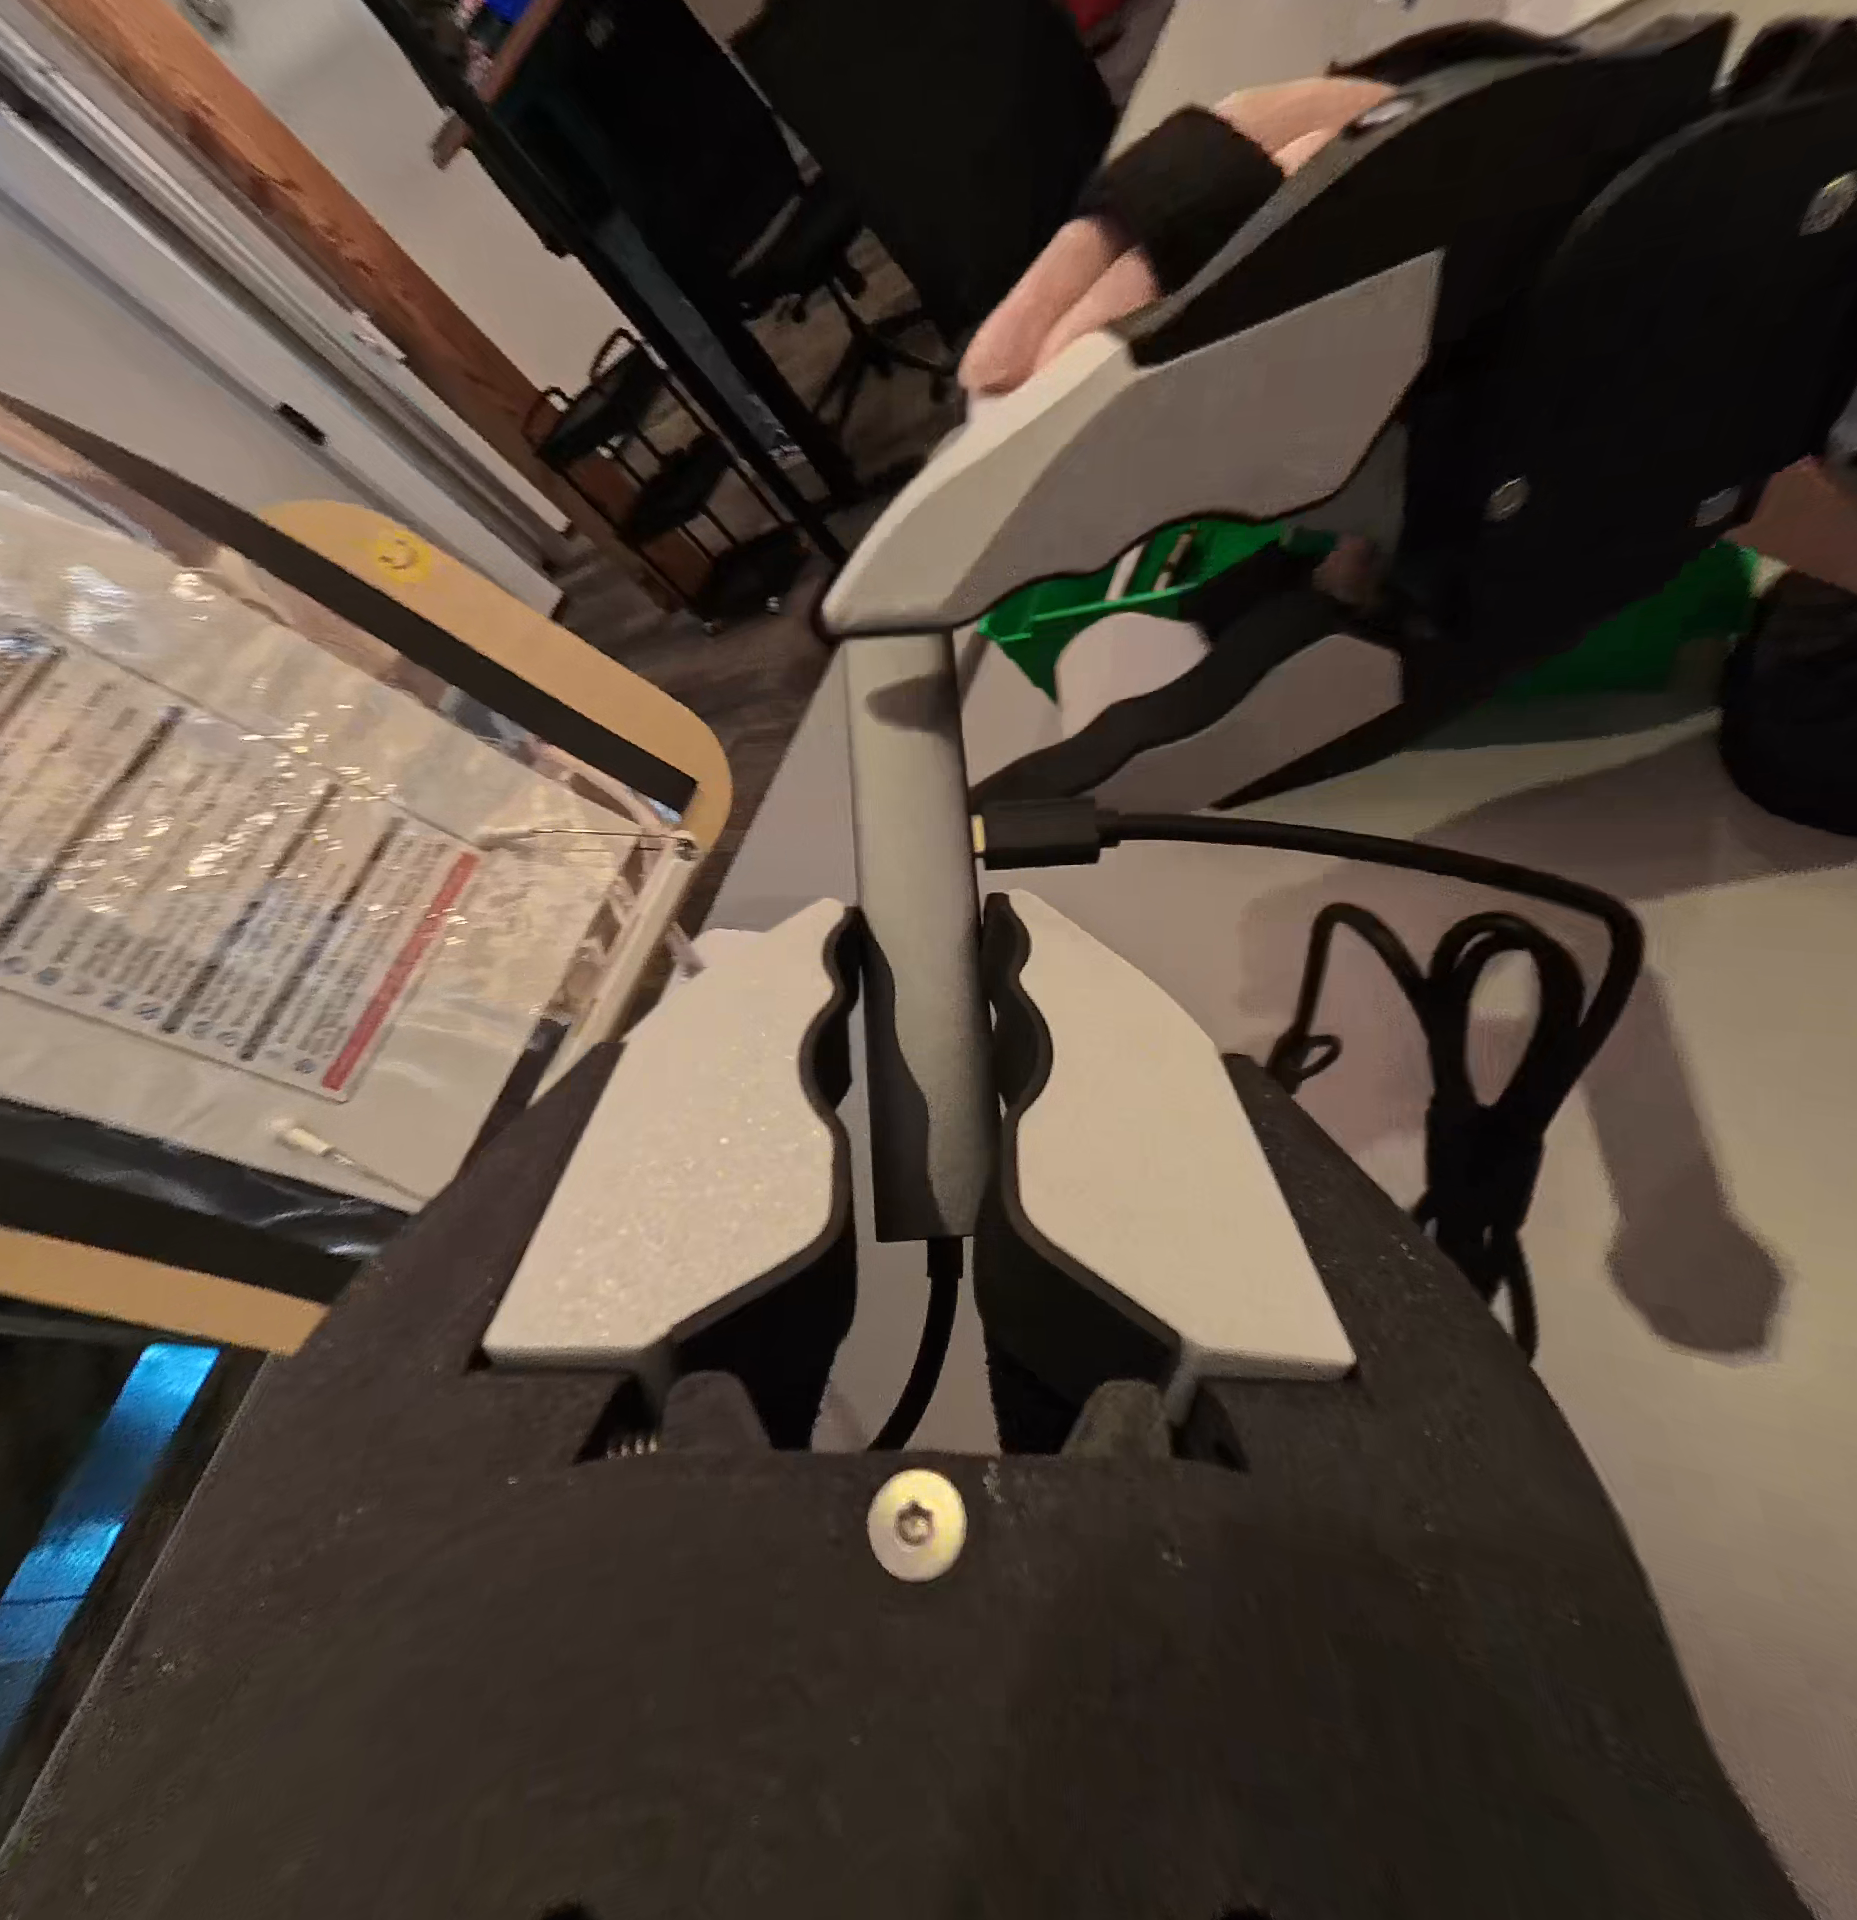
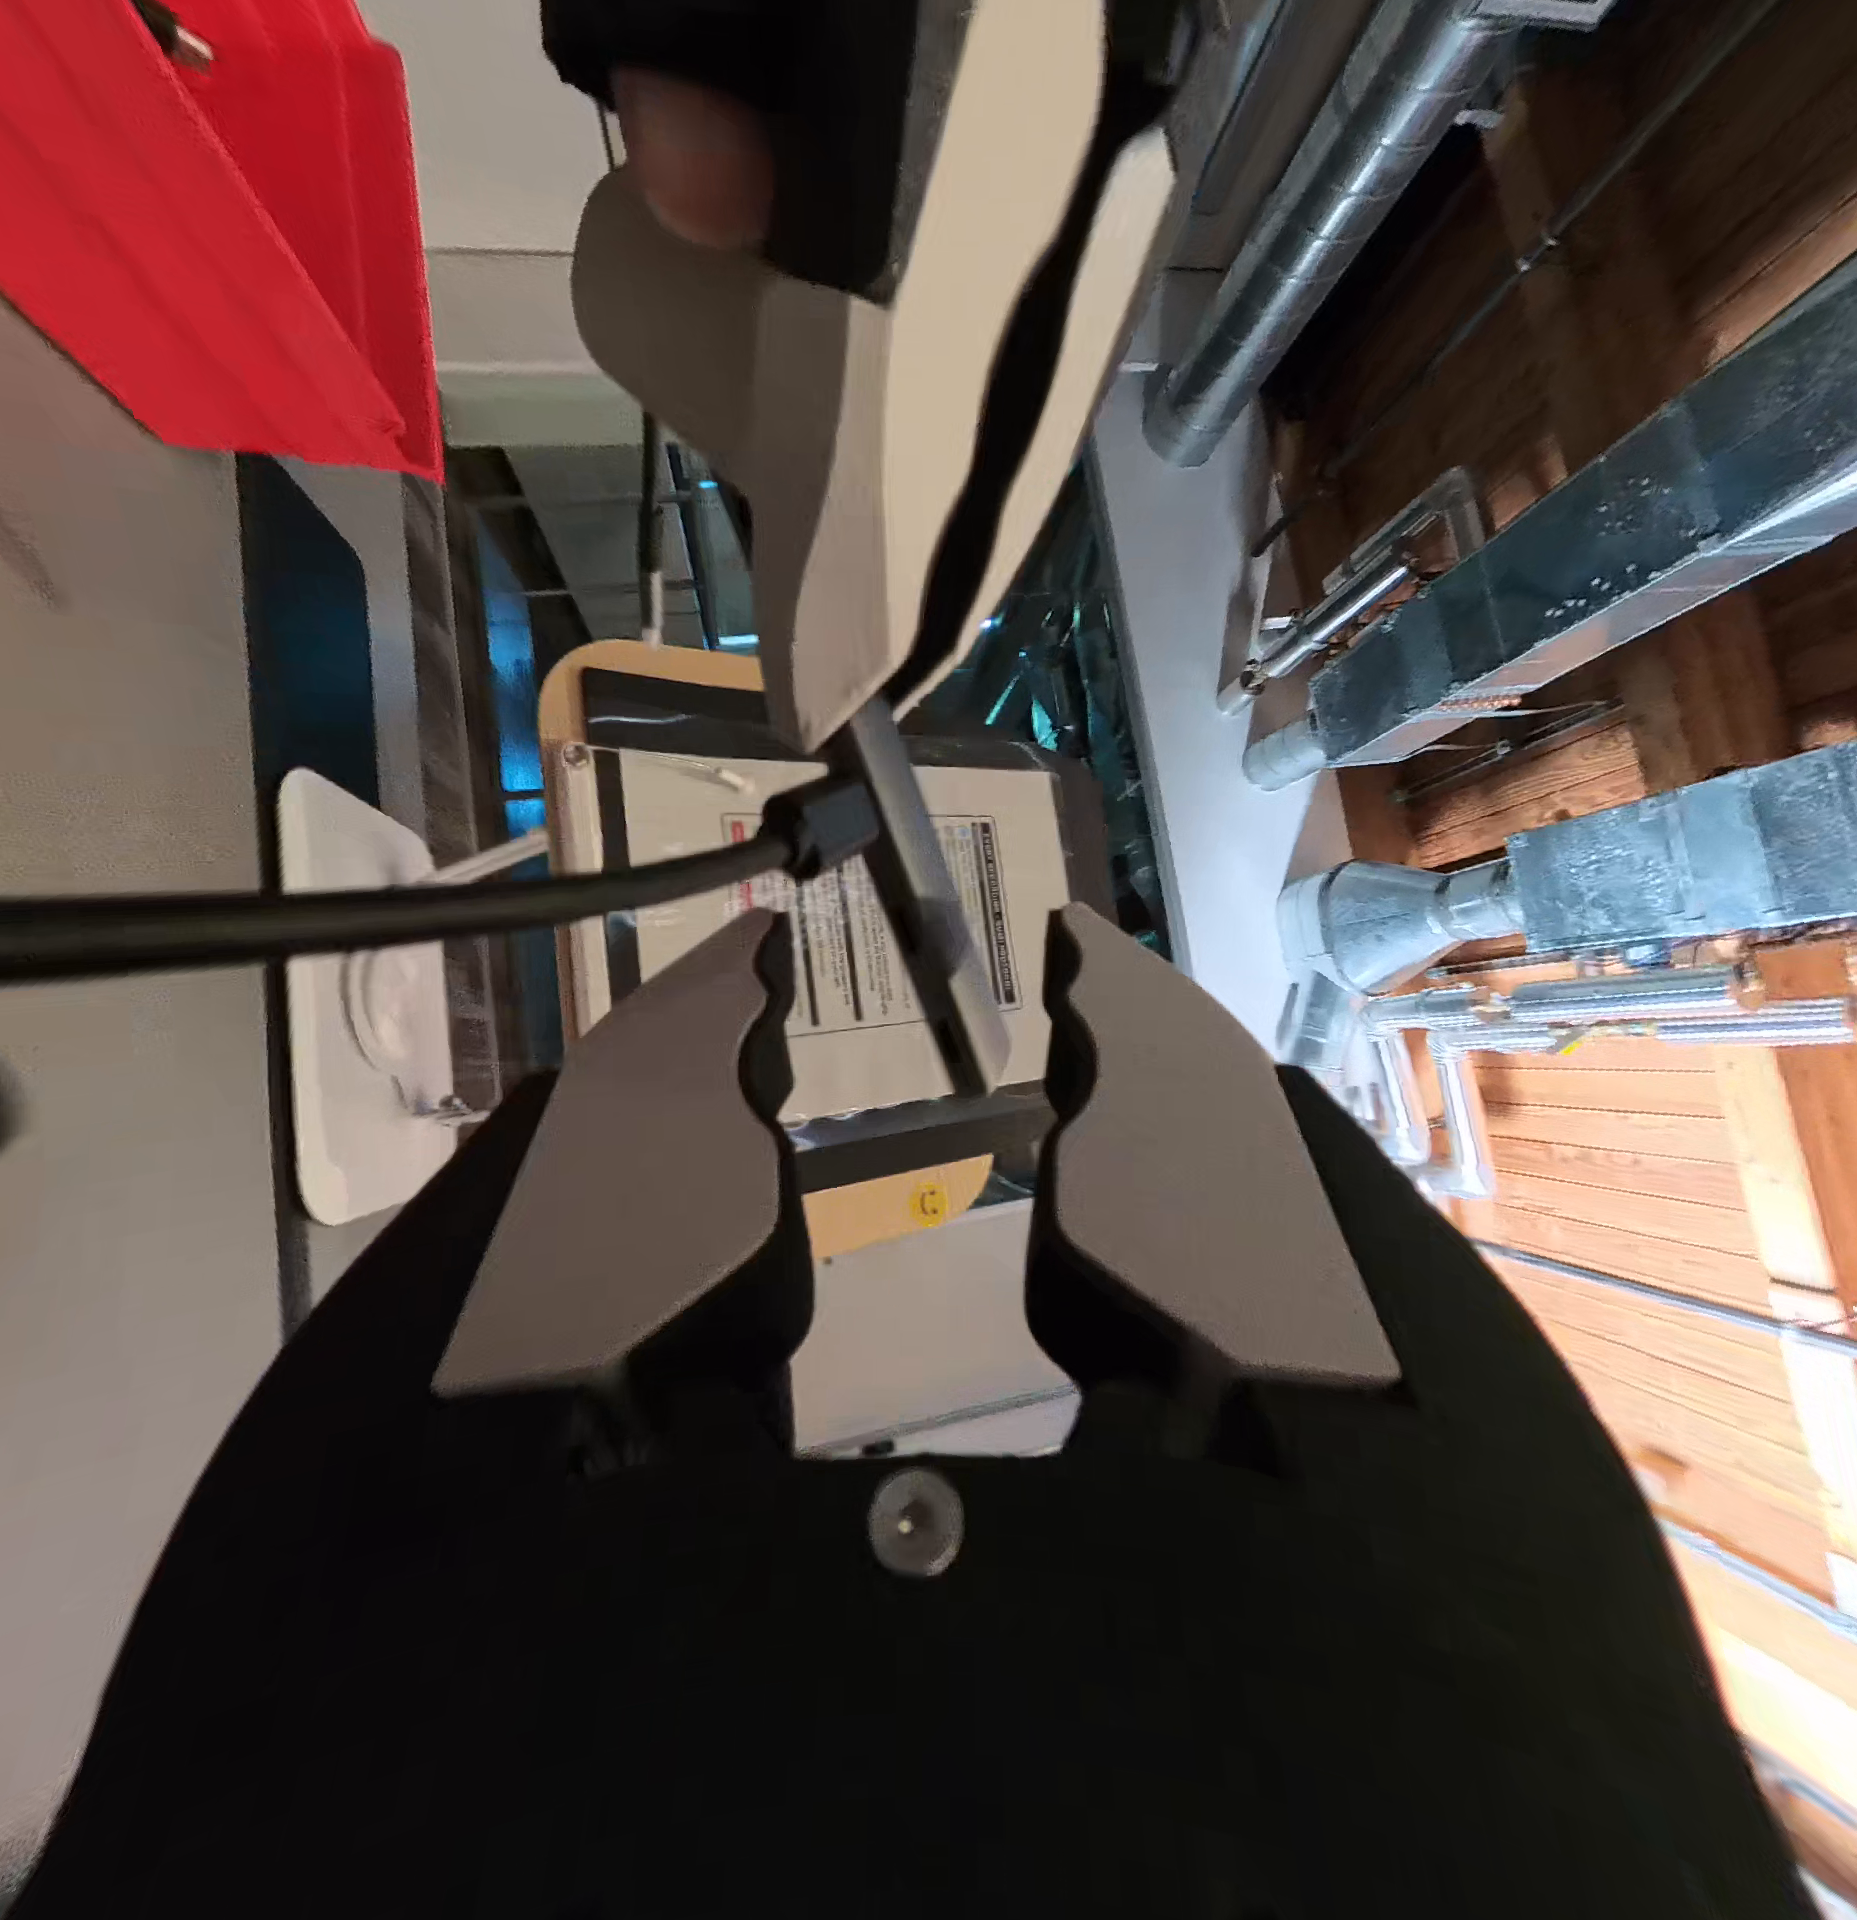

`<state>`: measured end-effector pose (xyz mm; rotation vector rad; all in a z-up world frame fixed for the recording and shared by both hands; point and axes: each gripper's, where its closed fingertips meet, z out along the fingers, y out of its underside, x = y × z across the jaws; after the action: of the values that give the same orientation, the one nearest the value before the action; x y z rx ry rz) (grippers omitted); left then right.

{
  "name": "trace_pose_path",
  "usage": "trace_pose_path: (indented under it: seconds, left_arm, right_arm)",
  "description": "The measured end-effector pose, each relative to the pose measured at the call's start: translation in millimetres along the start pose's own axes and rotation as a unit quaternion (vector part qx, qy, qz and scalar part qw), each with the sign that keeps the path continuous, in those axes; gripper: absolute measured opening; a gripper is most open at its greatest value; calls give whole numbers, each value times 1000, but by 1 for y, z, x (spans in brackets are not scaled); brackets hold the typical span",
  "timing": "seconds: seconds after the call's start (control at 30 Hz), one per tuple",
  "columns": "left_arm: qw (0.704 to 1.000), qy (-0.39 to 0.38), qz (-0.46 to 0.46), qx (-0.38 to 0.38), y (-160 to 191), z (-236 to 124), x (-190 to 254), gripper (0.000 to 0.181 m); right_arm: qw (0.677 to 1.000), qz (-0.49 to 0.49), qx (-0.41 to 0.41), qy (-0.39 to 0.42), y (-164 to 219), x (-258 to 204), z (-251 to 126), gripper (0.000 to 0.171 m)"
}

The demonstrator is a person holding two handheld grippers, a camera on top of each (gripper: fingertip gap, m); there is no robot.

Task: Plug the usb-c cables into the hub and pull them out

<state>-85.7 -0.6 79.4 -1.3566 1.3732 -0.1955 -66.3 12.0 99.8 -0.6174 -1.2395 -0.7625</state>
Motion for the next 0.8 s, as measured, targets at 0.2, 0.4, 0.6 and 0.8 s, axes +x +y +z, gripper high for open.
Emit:
trace_pose_path:
  seconds: [0.2, 0.4, 0.6, 0.8]
  left_arm:
    - [995, 80, -51, 1, 5, 6, 17, 21]
    - [990, 26, -118, 73, -9, -20, -19, 21]
    - [990, -4, -119, 72, -9, -42, -29, 16]
    - [990, 21, -125, 55, -8, -30, -18, 17]
  right_arm:
    - [997, 20, 14, -71, -4, -20, -4, 14]
    - [935, 180, -124, -279, 39, -61, -16, 12]
    - [828, 360, -304, -303, 117, -40, -67, 11]
    - [743, 531, -386, -128, 197, 19, -123, 11]
